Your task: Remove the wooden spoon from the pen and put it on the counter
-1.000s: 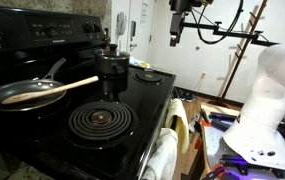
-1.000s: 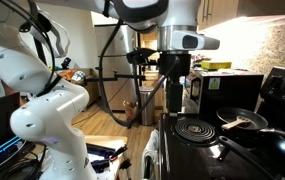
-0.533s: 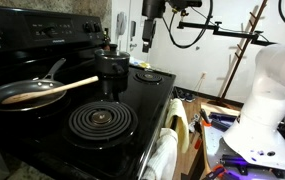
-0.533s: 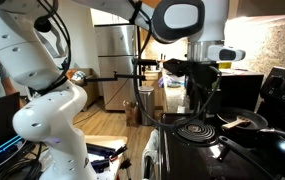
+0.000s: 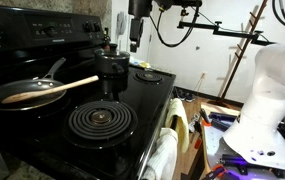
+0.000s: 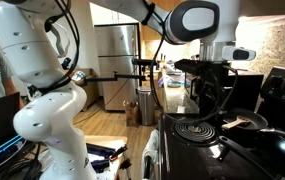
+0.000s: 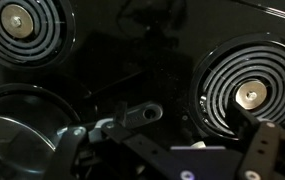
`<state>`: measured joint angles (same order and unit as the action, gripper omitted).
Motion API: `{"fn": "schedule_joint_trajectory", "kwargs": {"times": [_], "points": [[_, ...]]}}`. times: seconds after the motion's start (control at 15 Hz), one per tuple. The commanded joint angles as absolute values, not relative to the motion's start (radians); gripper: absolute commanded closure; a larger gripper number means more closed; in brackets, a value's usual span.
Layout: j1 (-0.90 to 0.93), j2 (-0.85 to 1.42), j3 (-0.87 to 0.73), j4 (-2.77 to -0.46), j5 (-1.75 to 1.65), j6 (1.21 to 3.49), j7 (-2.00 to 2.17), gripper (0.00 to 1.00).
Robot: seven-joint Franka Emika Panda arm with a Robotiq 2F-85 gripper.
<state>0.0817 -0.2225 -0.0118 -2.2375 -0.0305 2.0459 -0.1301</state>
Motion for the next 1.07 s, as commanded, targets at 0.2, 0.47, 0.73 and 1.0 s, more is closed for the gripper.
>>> {"fn": "schedule_joint_trajectory", "kwargs": {"times": [0.2, 0.47, 0.73, 1.0], "points": [[0.103, -0.118, -0.007, -2.139, 0.051, 2.037, -0.318, 0.0], [0.117, 0.011, 0.009, -1.999, 0.153, 1.99, -0.519, 0.0], [0.099, 0.128, 0.044, -1.868, 0.153, 1.91, -0.67, 0.0], [0.104, 0.211, 0.07, -1.784, 0.07, 1.886, -0.664, 0.0]]}}
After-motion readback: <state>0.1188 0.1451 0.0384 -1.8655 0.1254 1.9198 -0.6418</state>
